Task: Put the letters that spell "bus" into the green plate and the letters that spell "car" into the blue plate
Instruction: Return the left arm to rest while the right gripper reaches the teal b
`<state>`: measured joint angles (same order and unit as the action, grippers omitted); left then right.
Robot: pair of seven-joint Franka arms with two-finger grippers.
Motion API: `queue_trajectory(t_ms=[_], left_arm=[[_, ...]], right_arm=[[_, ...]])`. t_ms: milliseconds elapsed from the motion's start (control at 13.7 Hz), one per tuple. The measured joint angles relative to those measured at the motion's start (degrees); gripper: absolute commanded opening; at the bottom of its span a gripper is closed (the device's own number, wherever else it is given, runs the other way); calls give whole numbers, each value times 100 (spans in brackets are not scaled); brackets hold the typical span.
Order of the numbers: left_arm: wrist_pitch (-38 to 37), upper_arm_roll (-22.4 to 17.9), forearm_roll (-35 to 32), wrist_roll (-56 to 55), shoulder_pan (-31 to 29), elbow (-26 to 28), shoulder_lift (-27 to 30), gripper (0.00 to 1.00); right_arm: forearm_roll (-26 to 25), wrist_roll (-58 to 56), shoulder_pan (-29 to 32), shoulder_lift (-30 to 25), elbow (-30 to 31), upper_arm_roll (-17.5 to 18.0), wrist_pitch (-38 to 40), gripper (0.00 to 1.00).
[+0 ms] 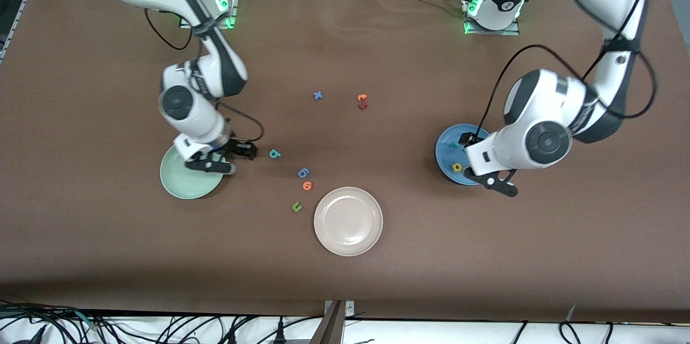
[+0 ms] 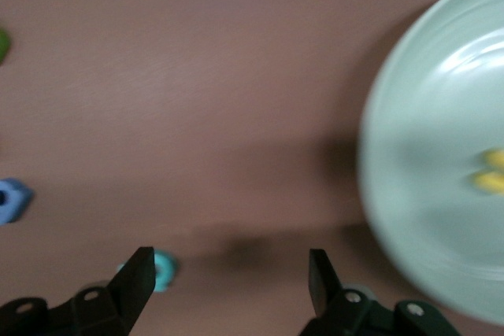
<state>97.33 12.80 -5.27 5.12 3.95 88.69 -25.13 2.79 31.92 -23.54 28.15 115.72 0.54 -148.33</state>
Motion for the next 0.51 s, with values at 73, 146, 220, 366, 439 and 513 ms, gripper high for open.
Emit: queue_trajectory(t_ms=[73,146,220,366,439,513], left_arm=[[-228,-14,1,-2,-26,-17,255,100],[-415,-19,1,-2,-85,-22,514,100],[-564,-20,2,-2,-190,-25,773,100],[-767,-71,4,5,-376,-30,1231,100],[-803,-173,24,0,-417,-31,1453,100],[-835,-339,166,0,-436,-28,1655,100]], right_arm=[[0,288,-218,164,3,2,-218,87],[0,481,-364,305,3,2,-370,87],[0,653,-441,404,0,0,-482,87],[0,790,-444,453,-7,-18,-552,87],[0,794,-437,449,-18,-39,-552,87],[0,794,-431,447,-27,-54,-552,87]])
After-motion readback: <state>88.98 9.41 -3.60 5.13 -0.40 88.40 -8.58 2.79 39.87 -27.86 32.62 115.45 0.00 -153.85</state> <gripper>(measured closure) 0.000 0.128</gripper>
